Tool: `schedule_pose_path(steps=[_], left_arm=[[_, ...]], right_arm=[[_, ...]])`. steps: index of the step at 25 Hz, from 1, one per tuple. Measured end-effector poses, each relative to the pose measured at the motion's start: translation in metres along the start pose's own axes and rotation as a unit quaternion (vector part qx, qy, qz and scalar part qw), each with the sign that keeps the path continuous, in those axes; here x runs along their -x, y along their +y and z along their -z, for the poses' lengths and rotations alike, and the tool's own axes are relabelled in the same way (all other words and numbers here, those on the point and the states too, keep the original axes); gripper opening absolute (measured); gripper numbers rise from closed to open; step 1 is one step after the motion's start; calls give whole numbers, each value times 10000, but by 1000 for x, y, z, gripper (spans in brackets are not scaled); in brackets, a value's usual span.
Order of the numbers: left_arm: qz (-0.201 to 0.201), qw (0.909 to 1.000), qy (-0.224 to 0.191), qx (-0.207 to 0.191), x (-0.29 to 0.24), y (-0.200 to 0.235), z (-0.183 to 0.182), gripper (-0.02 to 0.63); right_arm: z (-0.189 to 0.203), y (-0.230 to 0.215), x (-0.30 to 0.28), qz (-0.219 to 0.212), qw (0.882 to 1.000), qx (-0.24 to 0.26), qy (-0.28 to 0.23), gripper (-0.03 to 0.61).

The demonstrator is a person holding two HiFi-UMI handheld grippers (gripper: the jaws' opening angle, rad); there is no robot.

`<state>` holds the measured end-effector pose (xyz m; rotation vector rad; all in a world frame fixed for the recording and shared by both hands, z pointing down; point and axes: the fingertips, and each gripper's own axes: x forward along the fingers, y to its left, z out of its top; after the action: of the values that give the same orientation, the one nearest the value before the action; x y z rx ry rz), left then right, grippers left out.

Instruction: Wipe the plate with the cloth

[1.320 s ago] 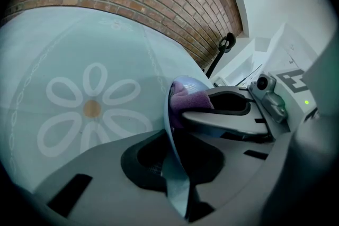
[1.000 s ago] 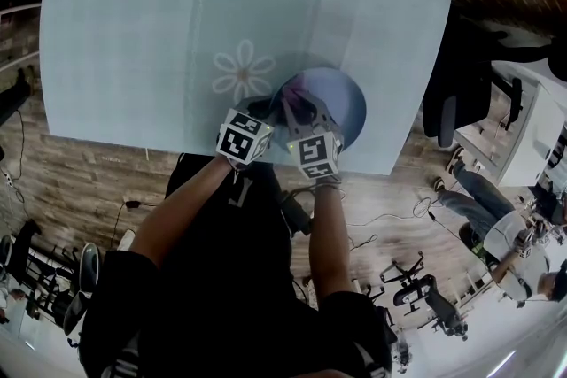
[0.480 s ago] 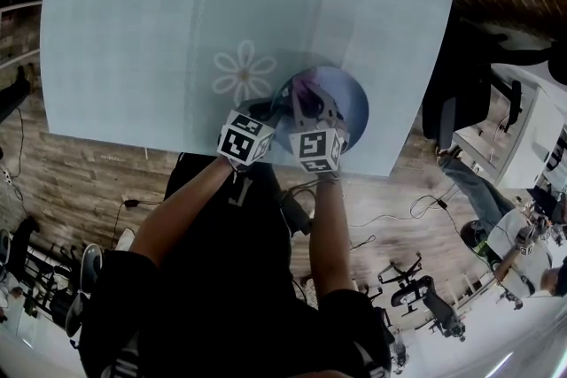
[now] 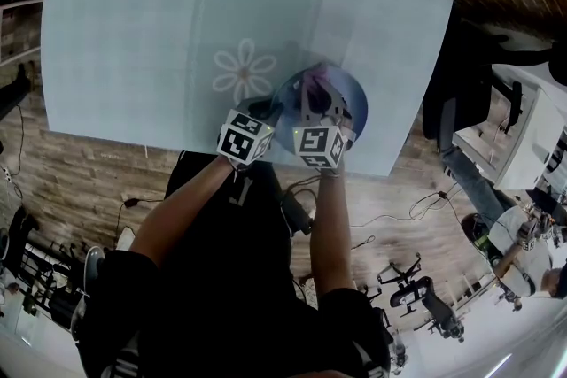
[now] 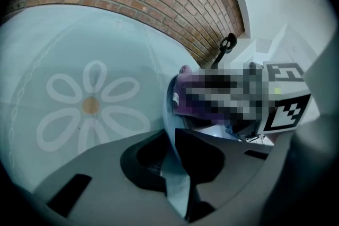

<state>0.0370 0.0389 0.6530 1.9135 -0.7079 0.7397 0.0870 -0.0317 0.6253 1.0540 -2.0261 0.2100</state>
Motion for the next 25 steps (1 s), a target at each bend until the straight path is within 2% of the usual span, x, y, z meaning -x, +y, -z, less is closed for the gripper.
schedule_pose_path(steps=[12,21,25], left_arm=[[-63,9999,-76,-18,-1,1,-5,66],[-23,9998,-112,152,1,6,-4,64],[-28,9998,-122,169,1,6,-5,63]], right_arm=[[18,-26,4,650,9959,439,447,66],[33,-37,8,931,9876,955,833,66],[42,-44,13,1019,9844,1038,991,66]])
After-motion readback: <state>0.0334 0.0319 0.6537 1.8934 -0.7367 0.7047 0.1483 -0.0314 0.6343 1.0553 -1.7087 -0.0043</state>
